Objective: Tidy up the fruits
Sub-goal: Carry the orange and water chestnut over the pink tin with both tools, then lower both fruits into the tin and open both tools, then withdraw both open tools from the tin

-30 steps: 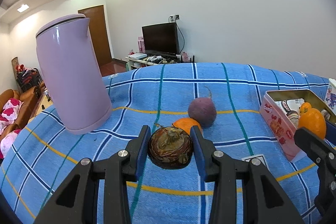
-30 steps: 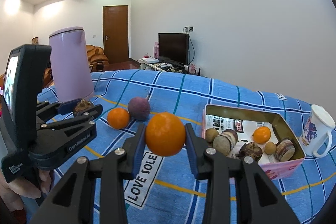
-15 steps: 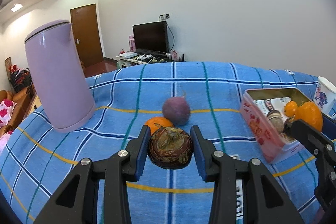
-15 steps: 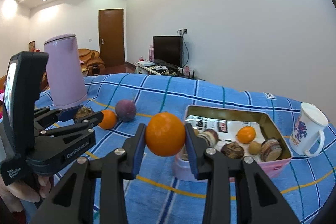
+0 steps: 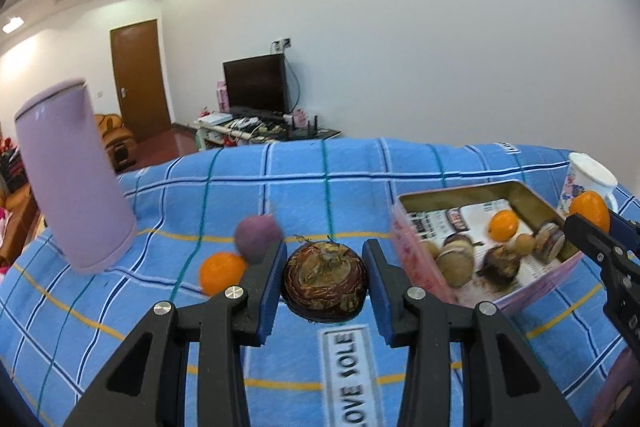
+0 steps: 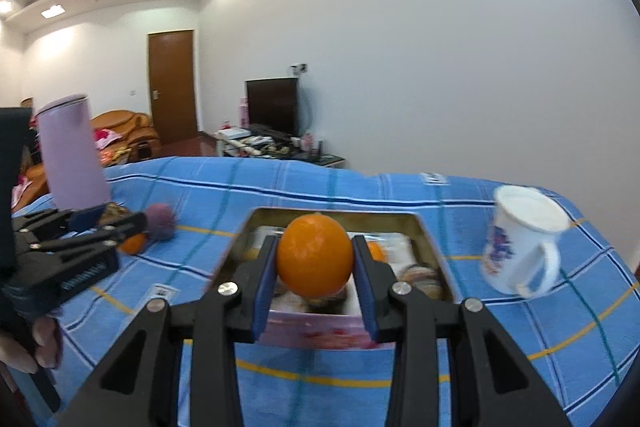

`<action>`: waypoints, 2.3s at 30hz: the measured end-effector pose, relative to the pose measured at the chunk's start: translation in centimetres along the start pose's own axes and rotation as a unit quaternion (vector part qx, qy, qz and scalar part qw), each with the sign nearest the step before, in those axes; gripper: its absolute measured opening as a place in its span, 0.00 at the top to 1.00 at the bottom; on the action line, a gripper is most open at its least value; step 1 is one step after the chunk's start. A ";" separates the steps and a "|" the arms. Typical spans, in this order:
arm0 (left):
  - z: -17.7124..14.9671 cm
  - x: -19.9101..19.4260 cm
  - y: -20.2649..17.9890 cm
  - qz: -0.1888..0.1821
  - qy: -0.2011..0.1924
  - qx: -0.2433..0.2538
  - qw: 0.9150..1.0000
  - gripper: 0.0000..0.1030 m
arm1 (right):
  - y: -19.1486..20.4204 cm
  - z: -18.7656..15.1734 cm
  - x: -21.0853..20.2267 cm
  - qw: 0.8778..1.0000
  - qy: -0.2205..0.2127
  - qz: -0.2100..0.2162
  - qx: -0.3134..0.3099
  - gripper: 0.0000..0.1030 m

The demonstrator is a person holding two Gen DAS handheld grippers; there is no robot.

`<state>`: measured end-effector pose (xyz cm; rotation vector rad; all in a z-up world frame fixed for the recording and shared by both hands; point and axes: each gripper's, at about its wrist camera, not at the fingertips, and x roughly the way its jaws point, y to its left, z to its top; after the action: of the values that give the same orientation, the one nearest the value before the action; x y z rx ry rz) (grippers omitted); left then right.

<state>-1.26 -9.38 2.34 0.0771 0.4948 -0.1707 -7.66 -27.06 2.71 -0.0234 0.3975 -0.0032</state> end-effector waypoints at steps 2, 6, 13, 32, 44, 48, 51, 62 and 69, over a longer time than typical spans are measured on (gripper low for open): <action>0.3 0.1 -1.1 -0.008 -0.003 0.006 1.000 0.60 | -1.5 0.0 0.0 1.000 0.000 -0.013 0.008 0.62; 0.7 0.7 -3.3 -0.024 -0.004 0.018 1.000 0.60 | -4.4 0.0 -0.4 0.999 -0.001 -0.038 0.020 0.62; 1.9 2.9 -8.0 -0.047 0.003 0.039 0.998 0.60 | -7.7 0.1 -0.1 0.997 0.006 -0.061 0.045 0.62; 3.3 8.8 -10.8 -0.041 0.051 0.025 0.998 0.60 | -8.9 2.2 7.7 0.994 0.077 -0.040 0.067 0.62; 3.0 10.4 -11.1 -0.035 0.071 0.028 0.996 0.60 | -8.1 1.8 10.5 0.992 0.105 -0.017 0.066 0.62; 3.0 10.7 -11.4 -0.032 0.075 0.029 0.996 0.60 | -8.1 1.7 10.5 0.993 0.101 0.002 0.065 0.57; 2.9 10.8 -11.3 -0.025 0.079 0.022 0.996 0.55 | -8.3 1.8 9.6 0.995 0.077 -0.001 0.068 0.33; 2.2 6.8 -11.1 -0.018 0.012 0.021 1.000 0.21 | -9.6 1.4 3.9 0.992 -0.034 -0.036 0.120 0.00; 1.4 5.2 -9.6 -0.013 -0.008 0.013 1.000 0.21 | -9.1 0.9 1.7 0.988 -0.070 -0.074 0.112 0.00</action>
<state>2.10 -19.72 0.76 0.0951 0.4775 -0.2040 -5.70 -36.16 3.05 0.1682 0.2533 -0.1928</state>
